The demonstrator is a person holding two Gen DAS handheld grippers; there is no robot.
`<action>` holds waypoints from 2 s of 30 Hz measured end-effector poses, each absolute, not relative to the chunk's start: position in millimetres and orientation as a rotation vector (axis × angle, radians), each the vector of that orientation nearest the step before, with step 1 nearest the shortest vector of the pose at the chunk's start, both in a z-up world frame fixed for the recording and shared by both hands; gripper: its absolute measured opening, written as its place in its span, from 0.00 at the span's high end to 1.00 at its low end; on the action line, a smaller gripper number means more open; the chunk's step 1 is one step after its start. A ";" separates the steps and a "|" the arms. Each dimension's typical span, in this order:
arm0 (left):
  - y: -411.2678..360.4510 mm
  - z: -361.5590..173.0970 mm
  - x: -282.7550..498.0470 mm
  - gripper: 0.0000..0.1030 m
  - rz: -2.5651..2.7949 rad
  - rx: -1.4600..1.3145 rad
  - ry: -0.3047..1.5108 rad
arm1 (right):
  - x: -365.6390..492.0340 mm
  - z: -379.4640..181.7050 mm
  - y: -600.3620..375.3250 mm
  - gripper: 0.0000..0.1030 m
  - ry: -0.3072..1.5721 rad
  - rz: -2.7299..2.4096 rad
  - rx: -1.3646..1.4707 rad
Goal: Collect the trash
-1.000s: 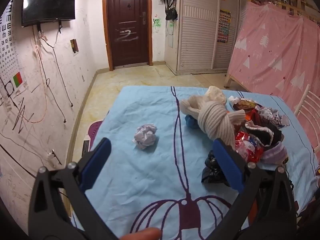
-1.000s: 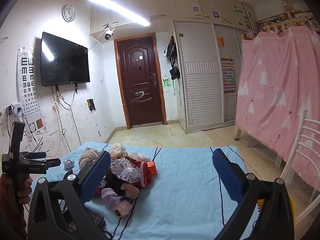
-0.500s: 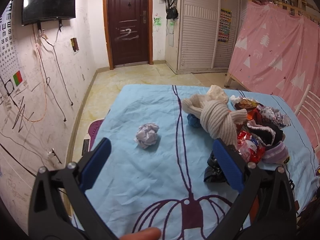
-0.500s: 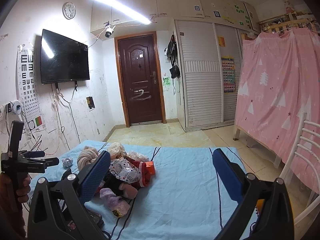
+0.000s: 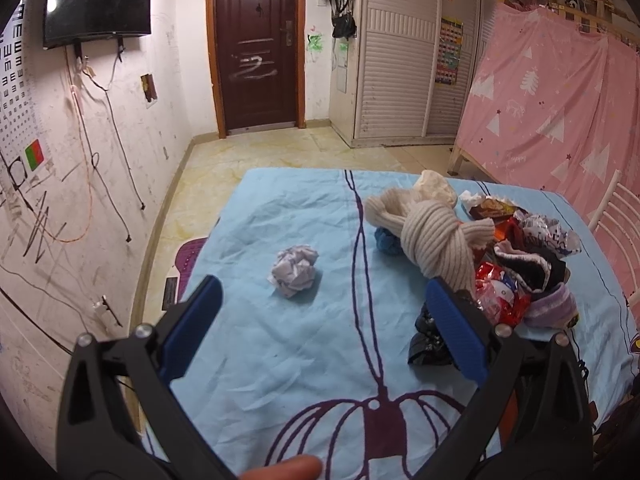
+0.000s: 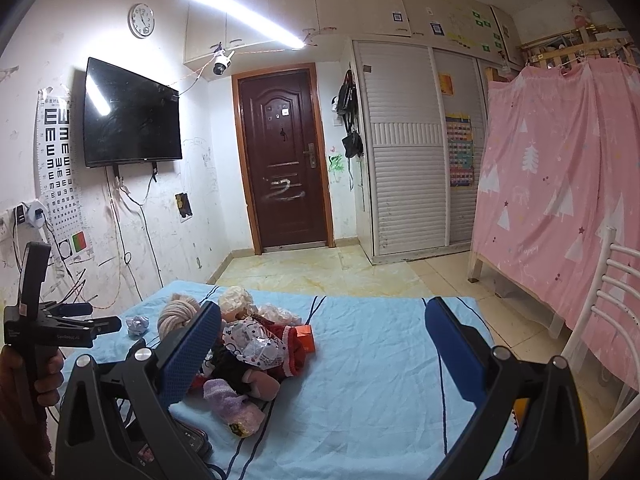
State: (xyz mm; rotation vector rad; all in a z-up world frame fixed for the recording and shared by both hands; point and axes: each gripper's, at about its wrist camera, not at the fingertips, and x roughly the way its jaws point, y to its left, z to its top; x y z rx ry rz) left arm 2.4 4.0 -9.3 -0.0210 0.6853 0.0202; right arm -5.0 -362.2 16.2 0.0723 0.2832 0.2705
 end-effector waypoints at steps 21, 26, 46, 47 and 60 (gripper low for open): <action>11.6 -13.4 14.6 0.06 0.041 -0.027 0.714 | 8.8 14.2 -354.0 0.08 0.303 0.279 0.001; 30.4 -9.1 53.8 0.06 0.093 -0.024 0.798 | 21.4 13.7 -350.3 0.08 0.328 0.315 0.029; 15.1 -49.9 95.6 0.70 0.047 0.020 1.007 | 95.6 -15.3 -296.4 0.46 0.693 0.535 -0.046; 13.9 -49.6 94.2 0.71 0.046 0.019 1.003 | 97.5 -17.2 -293.5 0.49 0.696 0.536 -0.056; 16.6 -19.8 61.9 0.71 0.022 -0.024 0.926 | 104.3 -34.3 -285.1 0.79 0.764 0.598 -0.037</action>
